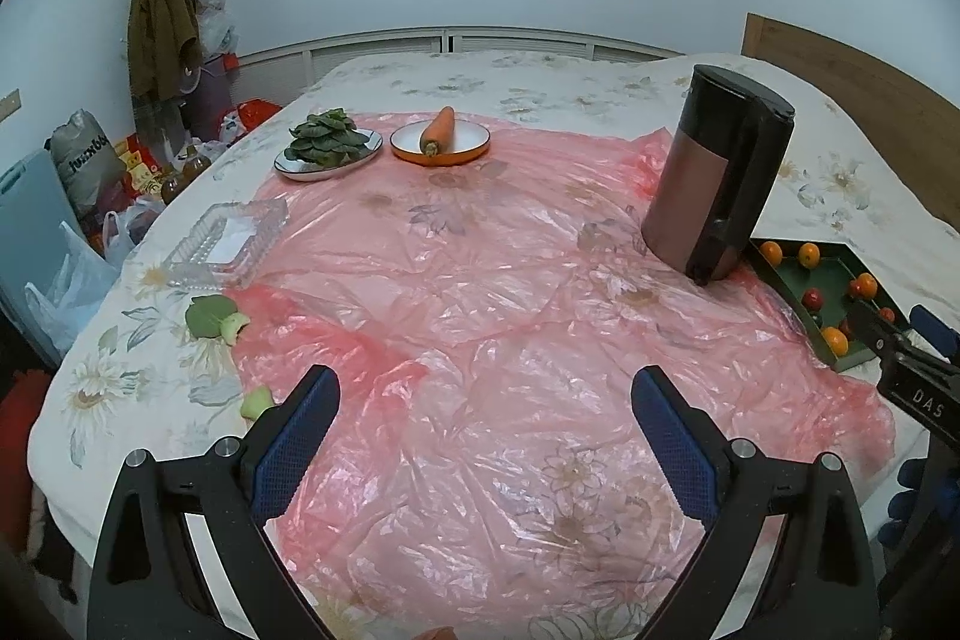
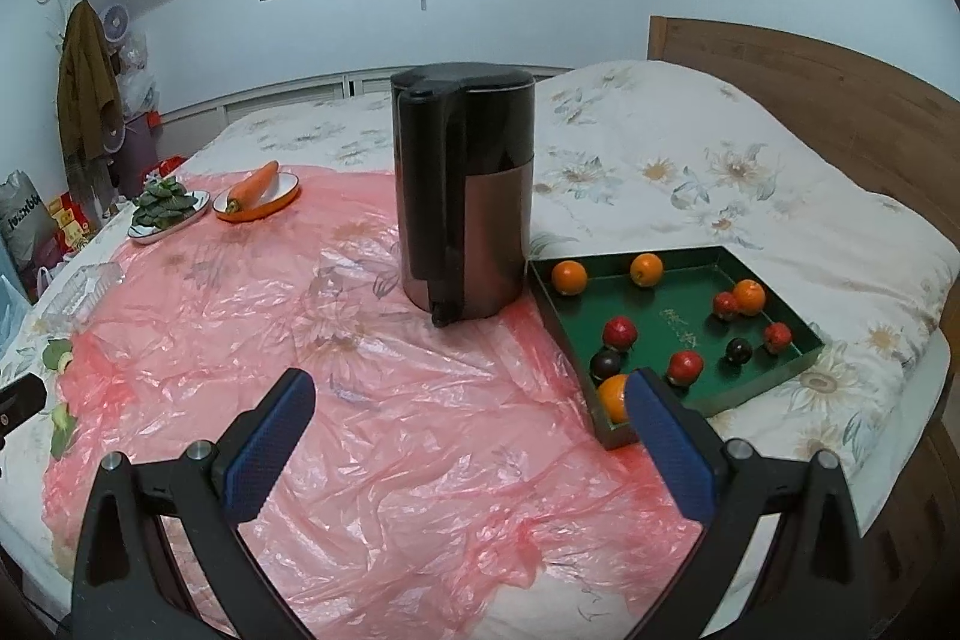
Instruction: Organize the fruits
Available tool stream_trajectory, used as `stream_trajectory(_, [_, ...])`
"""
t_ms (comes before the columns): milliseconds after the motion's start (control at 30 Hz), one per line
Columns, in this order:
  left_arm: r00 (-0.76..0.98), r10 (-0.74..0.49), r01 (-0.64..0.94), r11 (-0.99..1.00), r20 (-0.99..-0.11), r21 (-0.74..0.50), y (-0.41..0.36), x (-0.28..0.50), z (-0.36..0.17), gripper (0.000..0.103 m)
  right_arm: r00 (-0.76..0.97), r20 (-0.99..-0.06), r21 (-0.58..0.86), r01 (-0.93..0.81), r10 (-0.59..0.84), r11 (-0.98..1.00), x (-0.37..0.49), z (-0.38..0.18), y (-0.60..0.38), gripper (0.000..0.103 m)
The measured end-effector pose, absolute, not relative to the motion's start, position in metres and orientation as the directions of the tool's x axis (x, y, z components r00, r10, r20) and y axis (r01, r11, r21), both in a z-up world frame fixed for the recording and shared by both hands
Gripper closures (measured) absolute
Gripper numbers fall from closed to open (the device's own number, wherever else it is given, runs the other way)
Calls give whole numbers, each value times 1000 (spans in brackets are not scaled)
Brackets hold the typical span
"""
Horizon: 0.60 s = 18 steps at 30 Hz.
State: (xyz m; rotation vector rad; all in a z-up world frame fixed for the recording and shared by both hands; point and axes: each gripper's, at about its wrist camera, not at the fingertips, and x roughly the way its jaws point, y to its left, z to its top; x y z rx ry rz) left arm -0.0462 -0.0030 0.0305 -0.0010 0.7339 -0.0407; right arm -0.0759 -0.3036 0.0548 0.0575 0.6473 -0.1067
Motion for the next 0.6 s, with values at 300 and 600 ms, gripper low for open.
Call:
stream_trajectory(300, [747,-19,34,999,-665,9,-6,-53,35,1,796,-600,40,124,-75,992,-81,57,-306,0])
stream_trajectory(600, [753,21,38,996,-658,75,-16,-62,44,1,804,-592,66,119,-57,991,-82,56,-311,0])
